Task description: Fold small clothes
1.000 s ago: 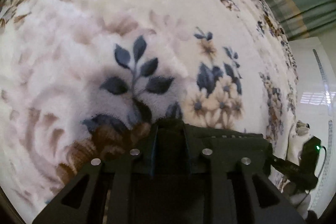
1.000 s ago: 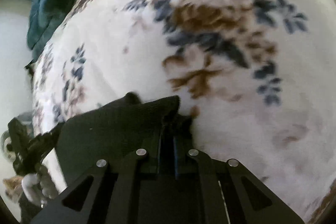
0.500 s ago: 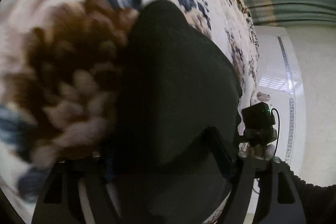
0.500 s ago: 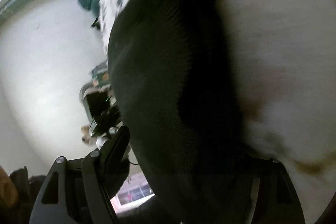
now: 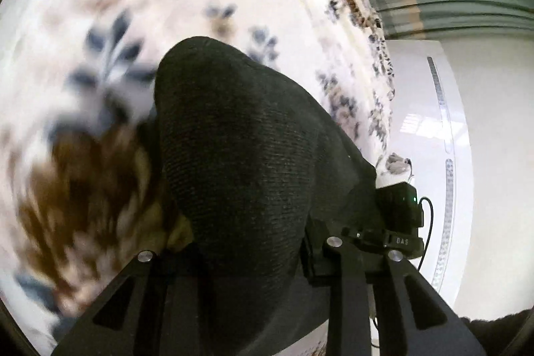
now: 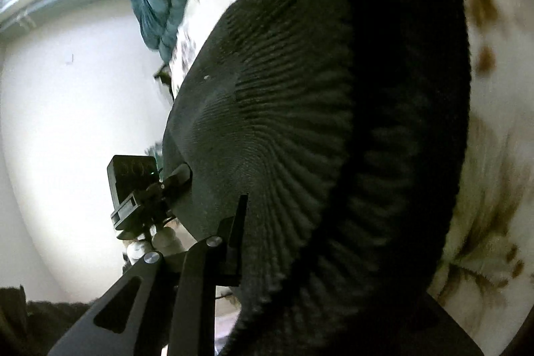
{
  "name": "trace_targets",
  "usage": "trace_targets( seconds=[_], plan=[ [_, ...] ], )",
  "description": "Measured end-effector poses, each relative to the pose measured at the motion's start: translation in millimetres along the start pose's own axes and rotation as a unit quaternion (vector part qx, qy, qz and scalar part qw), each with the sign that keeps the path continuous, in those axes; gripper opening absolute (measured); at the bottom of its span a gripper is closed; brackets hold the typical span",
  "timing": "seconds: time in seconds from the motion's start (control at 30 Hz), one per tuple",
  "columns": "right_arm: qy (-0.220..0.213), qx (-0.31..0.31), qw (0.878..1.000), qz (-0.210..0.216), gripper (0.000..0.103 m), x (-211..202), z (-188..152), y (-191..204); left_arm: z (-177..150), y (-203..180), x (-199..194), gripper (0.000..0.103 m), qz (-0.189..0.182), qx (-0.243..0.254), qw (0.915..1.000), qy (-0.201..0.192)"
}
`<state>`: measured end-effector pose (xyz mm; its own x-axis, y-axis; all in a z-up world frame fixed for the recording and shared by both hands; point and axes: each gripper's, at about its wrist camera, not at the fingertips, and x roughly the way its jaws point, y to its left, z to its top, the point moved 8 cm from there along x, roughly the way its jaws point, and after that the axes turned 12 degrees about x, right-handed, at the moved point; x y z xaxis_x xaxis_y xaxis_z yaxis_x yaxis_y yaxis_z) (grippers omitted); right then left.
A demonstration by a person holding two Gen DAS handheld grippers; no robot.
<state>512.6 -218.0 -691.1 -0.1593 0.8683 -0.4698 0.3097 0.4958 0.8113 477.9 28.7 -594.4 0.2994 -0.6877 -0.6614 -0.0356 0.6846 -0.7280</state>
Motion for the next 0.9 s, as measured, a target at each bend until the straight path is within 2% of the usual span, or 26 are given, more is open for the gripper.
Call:
trace_targets(
  seconds=[0.13,0.23,0.43,0.57,0.63,0.7,0.73,0.77,0.8,0.83,0.9],
  plan=[
    [-0.037,0.002,0.999,0.011,0.019,-21.1,38.9,33.7,62.5,-22.3,2.9,0.025,0.008,0.042,0.9991,-0.001],
    [-0.063,0.001,0.998,0.015,0.020,-38.6,84.5,59.3,119.4,-29.7,9.5,0.025,0.012,0.067,0.9976,-0.005],
    [-0.104,-0.006,0.994,-0.010,0.019,-48.5,196.4,94.0,230.3,-7.5,51.4,0.026,0.026,0.095,0.9951,0.010],
    [-0.121,-0.002,0.992,-0.044,0.019,-38.3,261.1,99.4,278.6,16.0,81.7,0.026,0.045,0.107,0.9929,0.025],
    [-0.124,0.000,0.990,-0.065,0.020,-32.3,275.2,99.0,289.4,26.0,94.8,0.026,0.051,0.110,0.9918,0.039],
    [-0.123,0.003,0.988,-0.098,0.022,-11.6,278.2,97.3,292.0,34.9,105.1,0.032,0.057,0.112,0.9905,0.056],
    [-0.125,0.005,0.986,-0.113,0.024,-13.1,278.0,95.5,290.3,36.6,106.8,0.033,0.057,0.112,0.9901,0.063],
    [-0.131,0.004,0.983,-0.130,0.032,-16.4,276.1,92.7,288.3,36.3,103.5,0.035,0.058,0.115,0.9896,0.064],
    [-0.141,0.007,0.978,-0.153,0.049,-18.9,268.4,87.7,284.5,34.4,100.3,0.037,0.065,0.124,0.9879,0.067],
    [-0.155,0.007,0.972,-0.179,0.056,-20.2,270.1,96.0,283.9,32.6,98.0,0.038,0.071,0.127,0.9870,0.067],
    [-0.199,-0.010,0.945,-0.259,0.080,-37.0,259.2,87.6,278.0,28.4,87.1,0.047,0.113,0.141,0.9819,0.057]
  ],
)
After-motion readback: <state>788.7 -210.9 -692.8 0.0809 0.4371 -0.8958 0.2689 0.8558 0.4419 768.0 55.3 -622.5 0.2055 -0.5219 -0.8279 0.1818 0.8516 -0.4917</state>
